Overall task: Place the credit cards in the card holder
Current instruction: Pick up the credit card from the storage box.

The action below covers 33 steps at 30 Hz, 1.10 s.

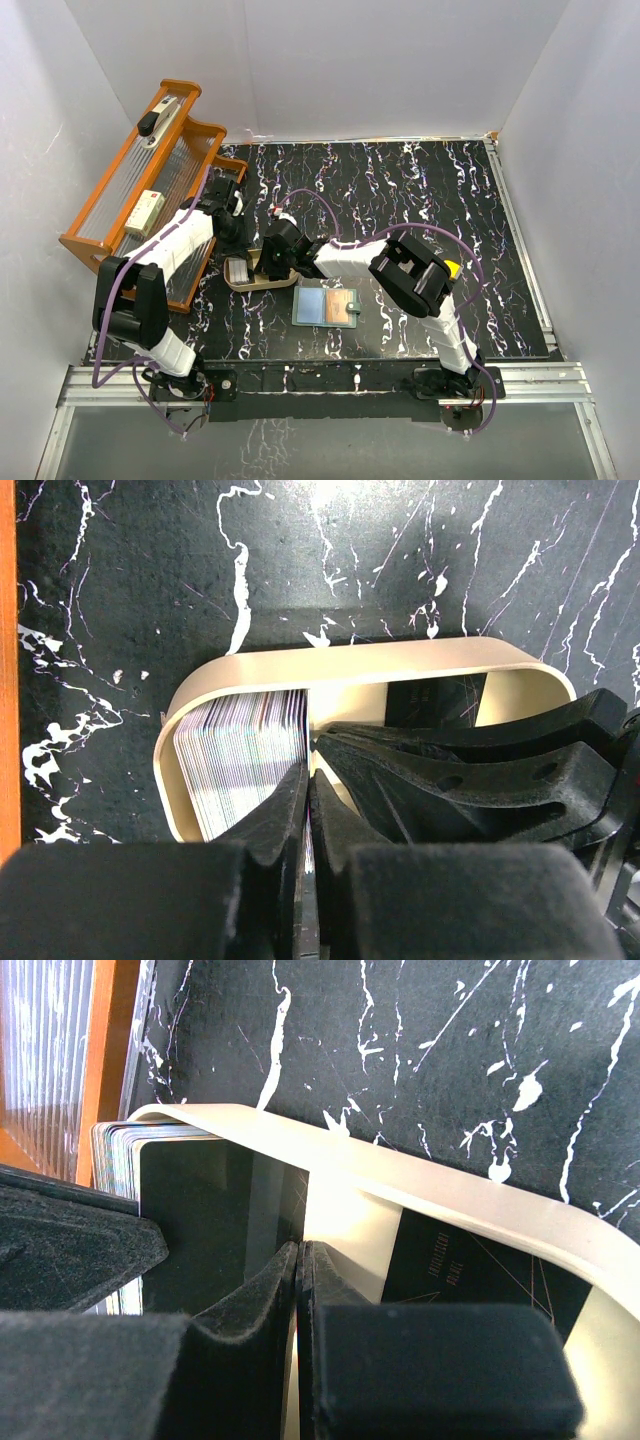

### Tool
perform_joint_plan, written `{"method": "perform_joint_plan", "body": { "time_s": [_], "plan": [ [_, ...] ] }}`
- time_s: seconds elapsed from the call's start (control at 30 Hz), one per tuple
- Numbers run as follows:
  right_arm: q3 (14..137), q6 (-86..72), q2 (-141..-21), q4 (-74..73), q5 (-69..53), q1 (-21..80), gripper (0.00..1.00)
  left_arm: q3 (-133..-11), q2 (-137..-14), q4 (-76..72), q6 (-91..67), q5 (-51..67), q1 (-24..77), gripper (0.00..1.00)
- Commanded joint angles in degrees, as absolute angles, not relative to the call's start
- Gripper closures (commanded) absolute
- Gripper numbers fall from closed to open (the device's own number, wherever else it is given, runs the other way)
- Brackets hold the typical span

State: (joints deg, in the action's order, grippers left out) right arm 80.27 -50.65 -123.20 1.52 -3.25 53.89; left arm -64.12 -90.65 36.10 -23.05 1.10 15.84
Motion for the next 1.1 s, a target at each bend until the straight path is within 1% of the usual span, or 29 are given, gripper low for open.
{"method": "perform_joint_plan", "body": {
  "time_s": [0.0,0.27,0.43,0.73,0.9,1.0,1.07],
  "plan": [
    [80.64,-49.13,-124.81,-0.71,-2.76,54.14,0.97,-66.8,-90.54,39.06,-21.68,1.49,15.96,1.0],
    [79.76,-49.19,-122.7,-0.89,-1.1,54.14,0.96,-70.49,-89.67,41.68,-20.63,-0.57,15.97,1.0],
    [79.15,-46.74,-120.23,-1.39,-0.49,53.92,0.92,-71.37,-88.79,42.45,-19.98,-2.22,15.95,1.0],
    [76.02,-42.84,-113.46,-2.08,1.13,53.29,0.81,-68.89,-84.93,41.22,-19.78,0.22,15.92,1.0],
    [74.43,-43.58,-111.9,-0.1,-0.18,52.79,0.79,-67.3,-82.84,40.98,-20.36,0.93,15.92,1.0],
    [73.99,-45.0,-111.92,1.07,-3.12,52.11,0.79,-66.91,-81.8,40.71,-21.1,2.31,15.91,1.0],
    [72.67,-45.73,-110.55,2.62,-4.34,51.67,0.78,-66.81,-80.93,40.38,-21.33,4.09,15.95,1.0]
  ]
}}
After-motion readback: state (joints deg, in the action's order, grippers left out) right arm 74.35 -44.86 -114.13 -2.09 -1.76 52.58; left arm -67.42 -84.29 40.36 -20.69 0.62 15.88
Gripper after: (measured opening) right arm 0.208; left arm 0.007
